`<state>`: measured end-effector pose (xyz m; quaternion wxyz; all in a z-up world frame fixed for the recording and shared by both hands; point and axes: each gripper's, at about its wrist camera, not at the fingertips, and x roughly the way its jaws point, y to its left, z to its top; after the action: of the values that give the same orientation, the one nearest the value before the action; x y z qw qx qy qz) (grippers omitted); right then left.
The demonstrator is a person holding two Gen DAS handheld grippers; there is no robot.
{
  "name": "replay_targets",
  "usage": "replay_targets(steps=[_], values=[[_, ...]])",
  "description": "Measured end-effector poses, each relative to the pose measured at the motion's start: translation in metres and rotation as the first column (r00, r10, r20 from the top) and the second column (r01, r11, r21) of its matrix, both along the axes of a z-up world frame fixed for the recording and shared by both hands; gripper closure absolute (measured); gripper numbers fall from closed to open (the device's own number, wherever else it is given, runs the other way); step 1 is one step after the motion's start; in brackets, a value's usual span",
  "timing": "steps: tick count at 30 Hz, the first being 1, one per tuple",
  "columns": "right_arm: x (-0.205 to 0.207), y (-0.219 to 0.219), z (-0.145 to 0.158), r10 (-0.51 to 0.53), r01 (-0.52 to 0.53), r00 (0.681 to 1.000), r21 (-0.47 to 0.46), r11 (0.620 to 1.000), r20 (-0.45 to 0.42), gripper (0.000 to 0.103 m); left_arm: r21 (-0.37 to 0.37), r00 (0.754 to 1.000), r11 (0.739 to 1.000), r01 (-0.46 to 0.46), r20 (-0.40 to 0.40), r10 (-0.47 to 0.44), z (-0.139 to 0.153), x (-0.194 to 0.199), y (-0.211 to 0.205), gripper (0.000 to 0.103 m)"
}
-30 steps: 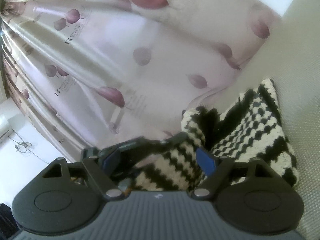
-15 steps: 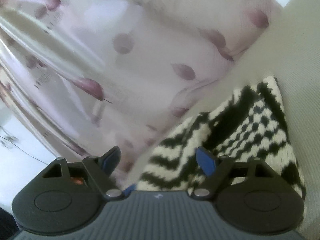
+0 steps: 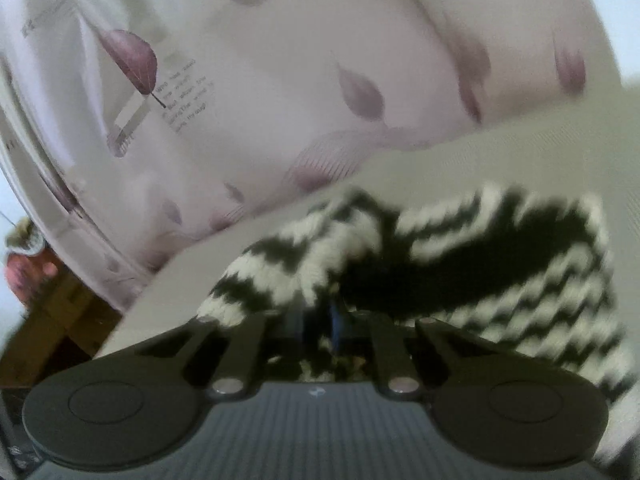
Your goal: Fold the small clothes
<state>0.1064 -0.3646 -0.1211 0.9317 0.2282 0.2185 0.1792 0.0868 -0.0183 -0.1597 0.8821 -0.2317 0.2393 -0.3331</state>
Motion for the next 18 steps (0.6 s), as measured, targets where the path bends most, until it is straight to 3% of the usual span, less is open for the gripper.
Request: replay_targets(steps=[2,6,14,16,18], values=[[-0.005,-0.021,0.013,-0.02,0.019,0.999,0.016,1.0,0.032,0.092,0.013,1.0,1.0,0.002,0.023,-0.002,0.001,-0.003,-0.002,0.001],[-0.013,-0.058,0.024,-0.082,0.083,0.996,-0.054,0.995,0.019,0.092,0.057,0.998,0.998,0.017,0.053,-0.02,0.004,-0.006,-0.011,0.0],[-0.018,-0.105,-0.012,-0.196,0.192,0.978,-0.065,0.979,-0.066,0.095,0.059,1.0,0.998,0.0,0.031,-0.001,0.001,-0.001,-0.01,0.0],[-0.021,-0.1,-0.007,-0.21,0.202,0.977,-0.15,0.968,-0.042,0.096,0.063,0.999,0.998,-0.012,0.031,0.01,0.001,-0.002,-0.009,0.0],[-0.021,-0.102,-0.007,-0.178,0.173,0.983,-0.089,0.981,-0.05,0.096,0.066,0.999,0.998,-0.011,0.051,0.008,0.005,-0.004,-0.011,0.0]])
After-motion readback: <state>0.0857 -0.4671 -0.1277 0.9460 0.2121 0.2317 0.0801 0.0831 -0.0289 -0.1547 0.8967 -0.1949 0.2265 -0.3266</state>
